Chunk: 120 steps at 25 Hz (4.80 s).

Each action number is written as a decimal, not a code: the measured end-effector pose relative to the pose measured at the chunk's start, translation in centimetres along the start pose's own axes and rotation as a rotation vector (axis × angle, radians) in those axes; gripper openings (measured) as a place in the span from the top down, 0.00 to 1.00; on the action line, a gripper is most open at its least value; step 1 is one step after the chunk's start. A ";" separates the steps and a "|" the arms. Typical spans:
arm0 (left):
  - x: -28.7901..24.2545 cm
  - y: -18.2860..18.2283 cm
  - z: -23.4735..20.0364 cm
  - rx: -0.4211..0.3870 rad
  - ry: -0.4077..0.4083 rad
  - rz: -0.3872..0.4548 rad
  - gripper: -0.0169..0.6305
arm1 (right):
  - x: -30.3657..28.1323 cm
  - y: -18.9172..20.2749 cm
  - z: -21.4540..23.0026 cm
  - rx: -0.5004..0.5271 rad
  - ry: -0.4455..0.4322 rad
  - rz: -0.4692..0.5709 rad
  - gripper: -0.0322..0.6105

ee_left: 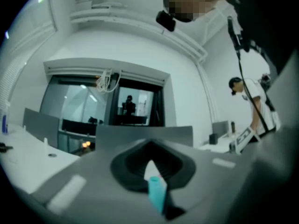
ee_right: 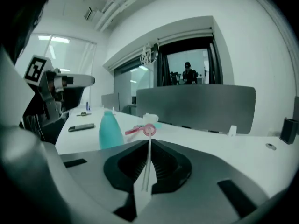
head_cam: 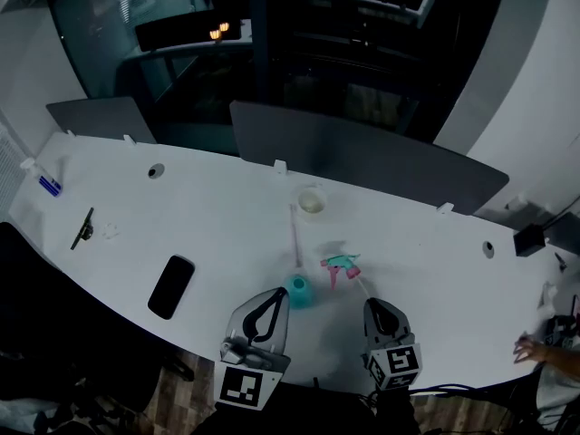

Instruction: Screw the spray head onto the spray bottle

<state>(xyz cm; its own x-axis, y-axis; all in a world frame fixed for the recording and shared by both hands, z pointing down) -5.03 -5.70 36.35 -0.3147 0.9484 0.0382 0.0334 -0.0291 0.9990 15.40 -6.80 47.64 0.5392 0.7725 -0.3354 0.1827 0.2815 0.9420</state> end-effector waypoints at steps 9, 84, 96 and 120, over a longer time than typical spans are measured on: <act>-2.5 0.5 8.9 0.550 0.577 -0.279 0.96 | 4.5 -12.1 -0.8 0.105 -0.043 0.375 0.91; 0.8 -7.8 -2.1 0.114 0.303 -0.028 0.76 | -12.1 3.4 -10.5 0.101 -0.399 -0.149 0.37; -2.8 -2.9 0.1 0.124 0.337 -0.111 0.76 | -11.9 3.3 -10.2 0.096 -0.386 -0.147 0.37; -4.5 7.9 3.4 -0.172 0.389 -0.256 0.76 | -11.9 3.4 -10.1 0.090 -0.411 -0.132 0.37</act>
<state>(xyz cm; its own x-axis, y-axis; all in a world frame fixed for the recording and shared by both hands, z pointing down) -0.17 -9.11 43.99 -0.6239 0.7450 -0.2359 -0.2377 0.1066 0.9655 1.37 -9.27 54.75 0.7853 0.4378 -0.4378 0.3330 0.2974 0.8948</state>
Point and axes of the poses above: the fingertips, and each gripper's own axes: x backward along the fingers, z to its right, y out of its underside, the point moved 3 cm from there along x, backward along the fingers, and after that the axes turned 9 degrees about -y, right-handed, at the moved point
